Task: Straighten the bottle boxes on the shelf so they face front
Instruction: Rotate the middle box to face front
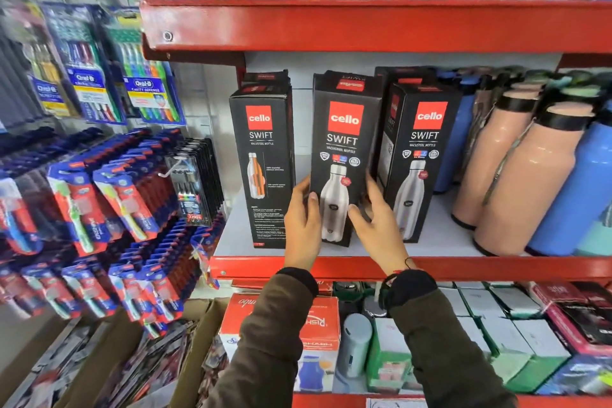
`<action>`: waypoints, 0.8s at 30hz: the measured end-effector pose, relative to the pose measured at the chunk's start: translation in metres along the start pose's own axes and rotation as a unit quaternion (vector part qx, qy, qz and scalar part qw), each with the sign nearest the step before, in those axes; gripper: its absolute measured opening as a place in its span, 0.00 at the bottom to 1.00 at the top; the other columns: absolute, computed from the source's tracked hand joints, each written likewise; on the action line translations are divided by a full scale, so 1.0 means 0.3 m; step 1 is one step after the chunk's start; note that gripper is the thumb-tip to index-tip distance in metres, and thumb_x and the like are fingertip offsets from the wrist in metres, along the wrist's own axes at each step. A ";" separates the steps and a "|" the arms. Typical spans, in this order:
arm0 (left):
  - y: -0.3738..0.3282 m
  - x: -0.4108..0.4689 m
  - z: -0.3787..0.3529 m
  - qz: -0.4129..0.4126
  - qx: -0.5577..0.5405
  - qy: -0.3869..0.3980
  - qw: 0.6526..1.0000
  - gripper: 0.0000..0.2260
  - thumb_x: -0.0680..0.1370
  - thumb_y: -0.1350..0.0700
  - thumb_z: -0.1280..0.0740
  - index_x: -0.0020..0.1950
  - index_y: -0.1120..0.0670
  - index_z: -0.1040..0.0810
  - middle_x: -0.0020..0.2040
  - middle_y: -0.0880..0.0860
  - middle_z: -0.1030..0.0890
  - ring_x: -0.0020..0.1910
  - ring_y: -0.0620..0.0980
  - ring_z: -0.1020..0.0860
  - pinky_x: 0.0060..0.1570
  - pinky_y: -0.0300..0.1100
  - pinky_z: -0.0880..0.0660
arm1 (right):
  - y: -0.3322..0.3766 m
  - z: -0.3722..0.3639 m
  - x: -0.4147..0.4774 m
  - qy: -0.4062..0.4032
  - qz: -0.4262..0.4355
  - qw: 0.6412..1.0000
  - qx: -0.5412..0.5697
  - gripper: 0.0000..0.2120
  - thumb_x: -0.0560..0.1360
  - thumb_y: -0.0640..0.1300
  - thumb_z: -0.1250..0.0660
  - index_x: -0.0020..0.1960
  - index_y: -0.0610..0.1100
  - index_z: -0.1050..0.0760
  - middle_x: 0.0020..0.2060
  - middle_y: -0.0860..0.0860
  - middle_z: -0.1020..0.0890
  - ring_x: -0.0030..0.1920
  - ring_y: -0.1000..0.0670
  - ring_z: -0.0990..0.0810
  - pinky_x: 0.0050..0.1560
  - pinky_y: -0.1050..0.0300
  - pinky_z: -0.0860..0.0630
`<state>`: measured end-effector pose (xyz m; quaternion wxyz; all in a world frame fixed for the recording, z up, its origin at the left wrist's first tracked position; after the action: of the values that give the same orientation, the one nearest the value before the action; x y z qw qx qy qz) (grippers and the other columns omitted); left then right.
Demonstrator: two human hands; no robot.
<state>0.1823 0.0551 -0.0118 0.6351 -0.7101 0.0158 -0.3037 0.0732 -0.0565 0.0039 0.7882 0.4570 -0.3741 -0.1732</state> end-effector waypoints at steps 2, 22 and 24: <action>0.001 -0.005 -0.001 -0.005 0.013 -0.003 1.000 0.15 0.85 0.59 0.42 0.72 0.53 0.29 0.64 0.47 0.21 0.59 0.36 0.22 0.58 0.20 0.32 | -0.008 -0.003 0.000 0.000 0.002 1.000 -0.011 0.31 0.79 0.36 0.40 0.77 0.56 0.43 0.72 0.59 0.31 0.73 0.54 0.30 0.75 0.47 0.34; 0.029 -0.017 -0.038 0.016 0.037 -0.037 0.999 0.16 0.84 0.58 0.40 0.72 0.52 0.29 0.66 0.48 0.20 0.63 0.45 0.21 0.65 0.37 0.27 | -0.051 0.032 0.017 -0.066 -0.031 0.997 -0.033 0.22 0.80 0.34 0.38 0.73 0.44 0.31 0.62 0.52 0.23 0.63 0.55 0.25 0.62 0.70 0.30; 0.024 -0.028 -0.035 0.009 0.039 -0.035 0.999 0.16 0.84 0.59 0.40 0.73 0.52 0.29 0.66 0.47 0.21 0.62 0.40 0.22 0.64 0.32 0.28 | -0.052 0.051 0.006 -0.092 -0.030 0.995 -0.038 0.20 0.79 0.36 0.35 0.69 0.45 0.28 0.59 0.54 0.22 0.57 0.57 0.22 0.51 0.80 0.31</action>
<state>0.1733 0.0478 -0.0216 0.6652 -0.6948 -0.0123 -0.2732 0.0642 -0.0749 -0.0040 0.7619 0.4197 -0.4239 -0.2524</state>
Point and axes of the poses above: each hand's wrist, its own x-axis towards the middle knuckle, its own z-axis out of the back of the hand, y = z × x, the point moved 8 cm from there along x, towards the middle knuckle
